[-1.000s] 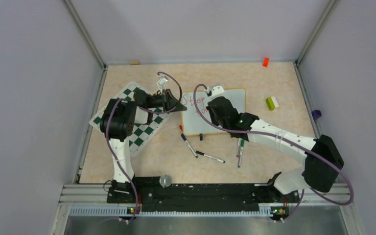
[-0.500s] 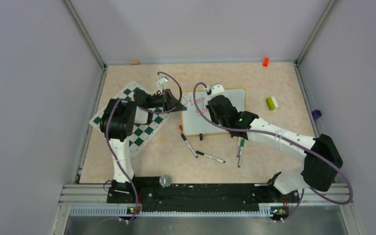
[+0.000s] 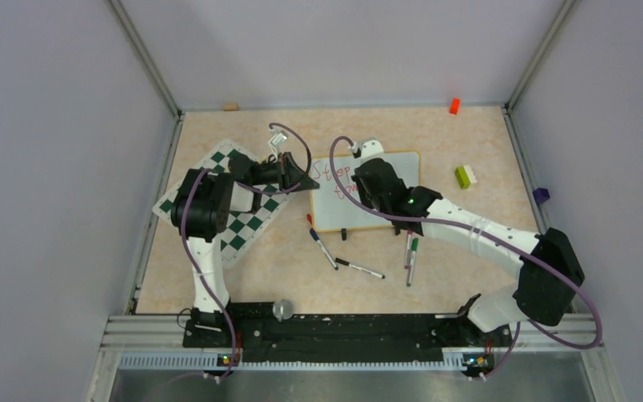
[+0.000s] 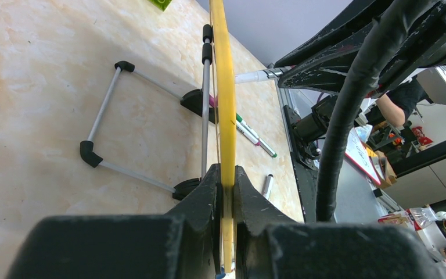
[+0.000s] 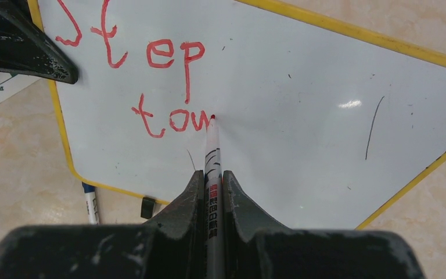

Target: Write a sentence on the whiteboard

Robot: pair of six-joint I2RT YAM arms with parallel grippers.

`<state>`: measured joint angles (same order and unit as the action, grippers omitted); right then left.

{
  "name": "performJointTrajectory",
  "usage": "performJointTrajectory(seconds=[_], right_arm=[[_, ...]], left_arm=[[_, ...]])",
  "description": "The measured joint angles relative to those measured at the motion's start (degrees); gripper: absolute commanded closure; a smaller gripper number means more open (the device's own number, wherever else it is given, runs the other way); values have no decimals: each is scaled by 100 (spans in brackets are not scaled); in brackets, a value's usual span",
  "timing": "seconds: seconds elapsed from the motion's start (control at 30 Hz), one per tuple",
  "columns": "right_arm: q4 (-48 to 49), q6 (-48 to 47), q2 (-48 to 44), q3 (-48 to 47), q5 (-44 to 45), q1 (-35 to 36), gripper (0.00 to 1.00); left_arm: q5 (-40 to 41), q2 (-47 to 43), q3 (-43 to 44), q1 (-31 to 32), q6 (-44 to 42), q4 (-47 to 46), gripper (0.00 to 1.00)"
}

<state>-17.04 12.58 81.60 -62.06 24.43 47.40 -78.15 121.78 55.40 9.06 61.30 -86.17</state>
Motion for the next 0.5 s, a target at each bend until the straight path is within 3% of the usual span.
performJointTrajectory(seconds=[0.5], right_arm=[[-31,2,-529,192,-9,-55,100]], left_arm=[[-4,0,0,0,0,-4,100]])
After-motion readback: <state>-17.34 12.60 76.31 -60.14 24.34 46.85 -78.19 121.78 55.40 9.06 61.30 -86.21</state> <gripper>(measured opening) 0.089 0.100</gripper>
